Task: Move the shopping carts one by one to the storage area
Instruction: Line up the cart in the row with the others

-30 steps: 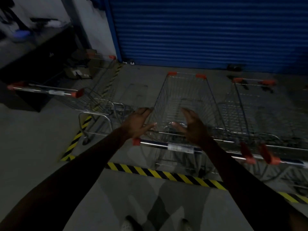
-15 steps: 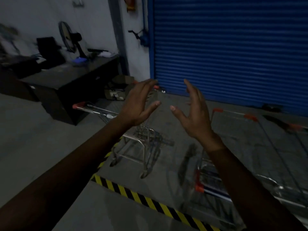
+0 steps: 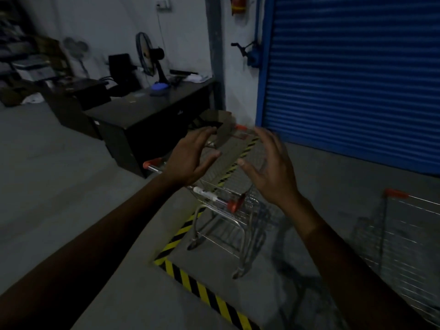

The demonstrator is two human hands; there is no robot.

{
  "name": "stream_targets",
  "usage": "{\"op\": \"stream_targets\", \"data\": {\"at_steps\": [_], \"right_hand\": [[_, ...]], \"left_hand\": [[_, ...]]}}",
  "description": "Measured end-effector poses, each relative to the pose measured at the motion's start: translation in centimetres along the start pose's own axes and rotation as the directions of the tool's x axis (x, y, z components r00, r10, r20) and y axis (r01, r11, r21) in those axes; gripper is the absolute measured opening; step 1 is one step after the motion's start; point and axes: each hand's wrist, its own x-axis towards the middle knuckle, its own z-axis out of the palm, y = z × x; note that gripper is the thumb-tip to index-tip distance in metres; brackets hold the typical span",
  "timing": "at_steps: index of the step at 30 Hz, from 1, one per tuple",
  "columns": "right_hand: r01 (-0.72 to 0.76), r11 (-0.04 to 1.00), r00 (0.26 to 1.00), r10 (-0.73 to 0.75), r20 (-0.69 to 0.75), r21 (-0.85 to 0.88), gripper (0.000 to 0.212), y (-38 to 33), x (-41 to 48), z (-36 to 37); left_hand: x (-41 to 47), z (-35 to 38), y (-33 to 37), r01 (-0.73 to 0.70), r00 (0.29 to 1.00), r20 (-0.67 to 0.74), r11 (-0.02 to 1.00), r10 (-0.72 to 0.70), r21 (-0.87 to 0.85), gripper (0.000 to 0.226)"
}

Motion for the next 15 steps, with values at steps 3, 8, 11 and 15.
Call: {"op": "stream_targets", "data": {"at_steps": [3, 8, 11, 15], "right_hand": [[-0.079, 0.996, 0.987, 0.082, 0.135, -0.033, 0.086, 2.8, 1.5, 4.2], [-0.127, 0.989, 0.946, 0.143, 0.291, -0.071, 0.09, 7.1, 2.0, 10.5], [-0.137, 0.981, 0.918, 0.177, 0.355, -0.134, 0.087, 8.8, 1.7, 13.9], [-0.149, 0.961, 0.858, 0.242, 0.453, -0.232, 0.085, 10.6, 0.8, 18.1]], "left_hand": [[-0.7, 2.1, -5.7, 0.043, 0.987, 0.148, 0.995, -0.056, 0.09, 0.071], [-3.5, 5.2, -13.6, 0.092, 0.924, 0.352, 0.979, -0.152, 0.18, 0.085], [-4.7, 6.5, -17.9, 0.101, 0.864, 0.462, 0.967, -0.202, 0.234, 0.097], [-5.3, 7.8, -23.9, 0.061, 0.746, 0.623, 0.956, -0.236, 0.288, 0.115]]}}
